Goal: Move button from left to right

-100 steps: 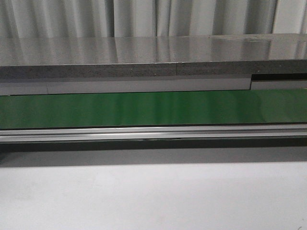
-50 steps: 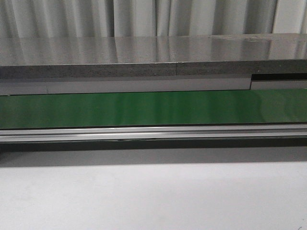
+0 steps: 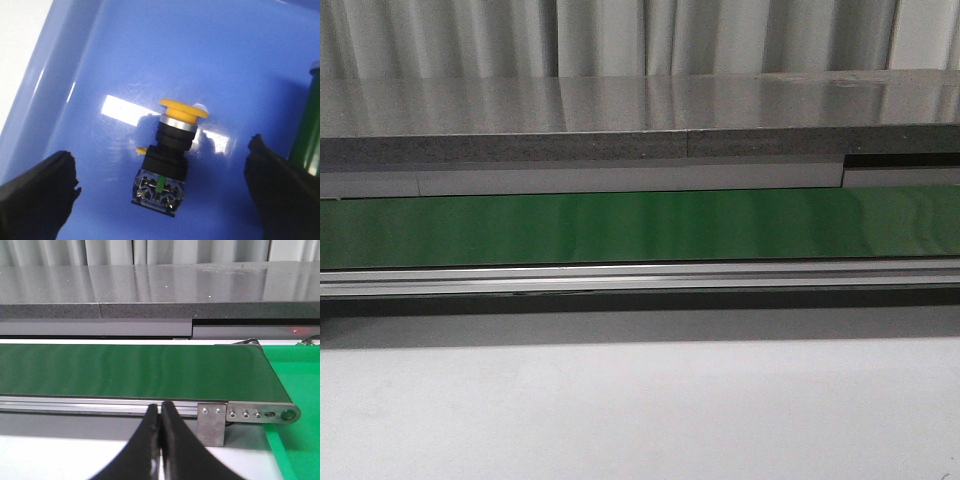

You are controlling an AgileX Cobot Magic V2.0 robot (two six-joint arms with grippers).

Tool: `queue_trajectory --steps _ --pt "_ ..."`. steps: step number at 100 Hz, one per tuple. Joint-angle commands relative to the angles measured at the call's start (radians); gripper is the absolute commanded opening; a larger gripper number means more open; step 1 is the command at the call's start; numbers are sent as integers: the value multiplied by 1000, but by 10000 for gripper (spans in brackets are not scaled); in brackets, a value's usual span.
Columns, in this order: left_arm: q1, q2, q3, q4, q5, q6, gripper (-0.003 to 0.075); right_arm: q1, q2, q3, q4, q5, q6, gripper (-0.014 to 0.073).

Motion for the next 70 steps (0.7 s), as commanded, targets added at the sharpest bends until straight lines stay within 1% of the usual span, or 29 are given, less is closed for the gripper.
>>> queue_trajectory --steps 1,70 --pt "8 -25 -35 -9 -45 -3 659 0 -21 -14 -10 -83 -6 -67" --pt "16 109 -42 -17 -44 -3 659 0 -21 -14 -10 -83 -6 -67"
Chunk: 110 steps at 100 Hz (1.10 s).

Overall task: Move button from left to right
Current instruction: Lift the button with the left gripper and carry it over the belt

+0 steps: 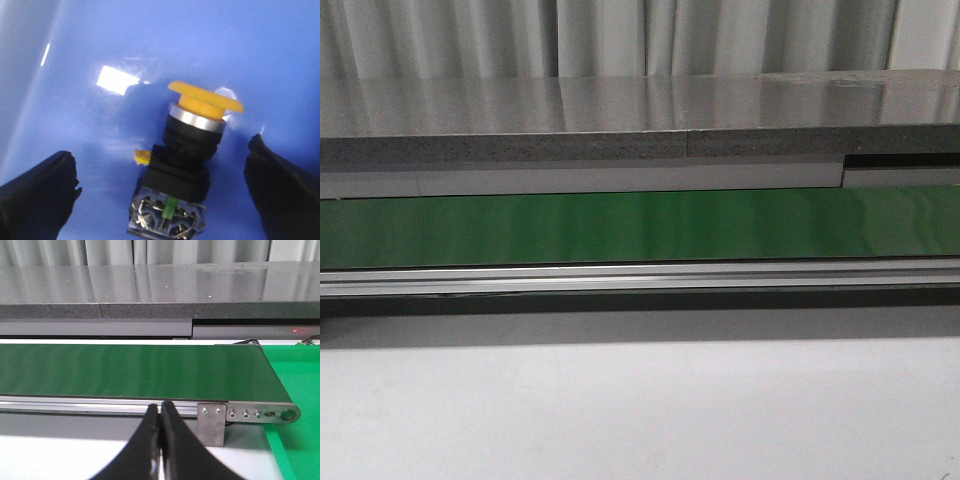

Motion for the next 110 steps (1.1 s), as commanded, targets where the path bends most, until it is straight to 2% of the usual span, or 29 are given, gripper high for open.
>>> queue_trajectory --steps 1,26,34,44,63,77,85,110 --pt "3 -29 -29 -7 -28 -3 659 0 -21 -14 -10 -83 0 -67" --pt "3 5 -29 -8 -28 -3 659 0 -21 -14 -10 -83 0 -67" --pt "3 5 -29 -8 -30 -3 637 0 -21 -14 -10 -83 0 -67" --pt "3 5 -29 -8 -30 -3 527 0 -21 -14 -10 -83 0 -67" --pt "3 0 -29 -8 -28 -3 190 0 -21 -14 -10 -83 0 -67" --pt "3 -28 -29 -8 -26 -3 29 0 -21 -14 -10 -83 0 -67" --pt "3 -58 -29 -8 -26 -3 -19 0 -21 -14 -10 -83 0 -67" --pt "-2 -206 -29 -18 -1 -3 -20 0 -21 -14 -10 -83 0 -67"
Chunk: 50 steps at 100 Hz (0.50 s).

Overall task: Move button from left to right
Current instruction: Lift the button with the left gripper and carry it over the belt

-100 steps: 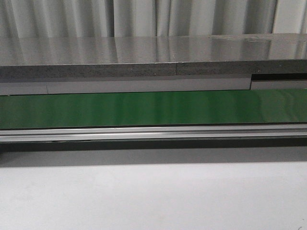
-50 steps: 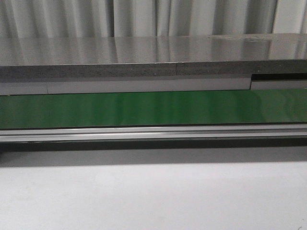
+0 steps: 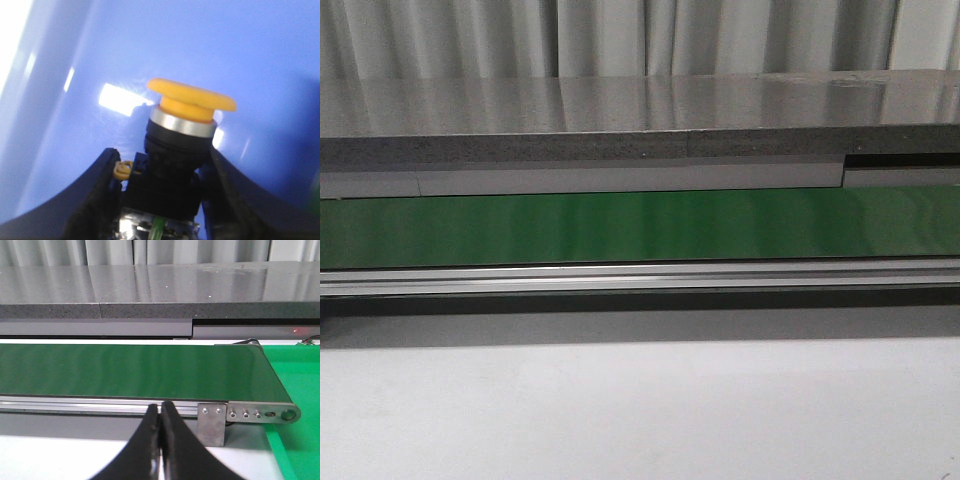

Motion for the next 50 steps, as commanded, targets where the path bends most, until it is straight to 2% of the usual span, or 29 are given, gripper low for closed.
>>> queue_trajectory --steps 1,26,50 --pt "-8 -111 -23 -12 -2 -3 -20 0 -21 -14 -10 -83 0 -67" --pt "-74 -234 -23 -15 65 16 -20 0 -21 -14 -10 -83 0 -67" --pt "-173 -243 -19 -16 145 27 -20 0 -21 -14 -10 -83 0 -67"
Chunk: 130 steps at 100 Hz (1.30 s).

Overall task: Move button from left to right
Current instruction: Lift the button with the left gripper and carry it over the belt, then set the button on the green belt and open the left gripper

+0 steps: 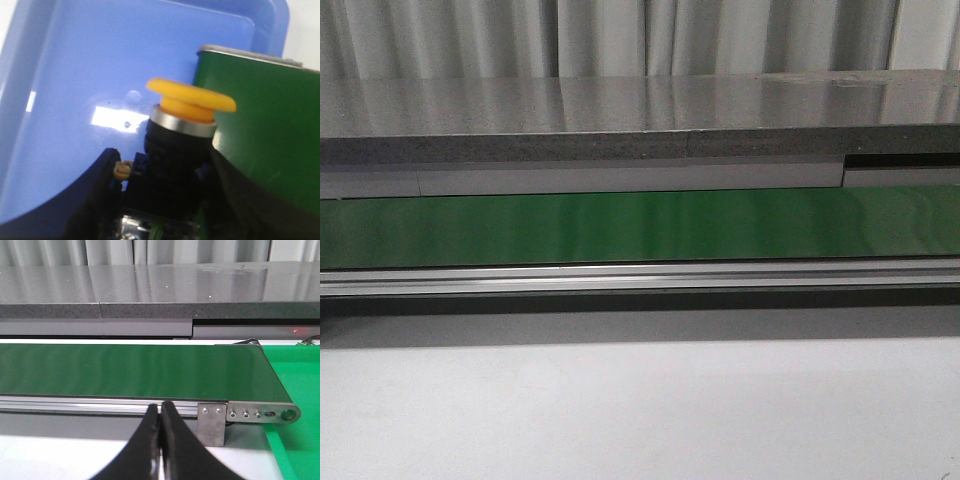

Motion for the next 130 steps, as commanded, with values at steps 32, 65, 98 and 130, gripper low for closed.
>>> queue_trajectory --steps 32,65,98,130 --pt "-120 -43 -18 -9 -7 1 -19 0 -21 -14 -10 -83 -6 -67" --pt "-129 -22 48 -19 -20 1 -8 0 -21 -14 -10 -83 -6 -67" --pt "-129 2 60 -66 -53 55 433 0 -21 -14 -10 -83 -6 -67" --pt "-129 -20 60 -66 -52 55 557 0 -21 -14 -10 -83 -6 -67"
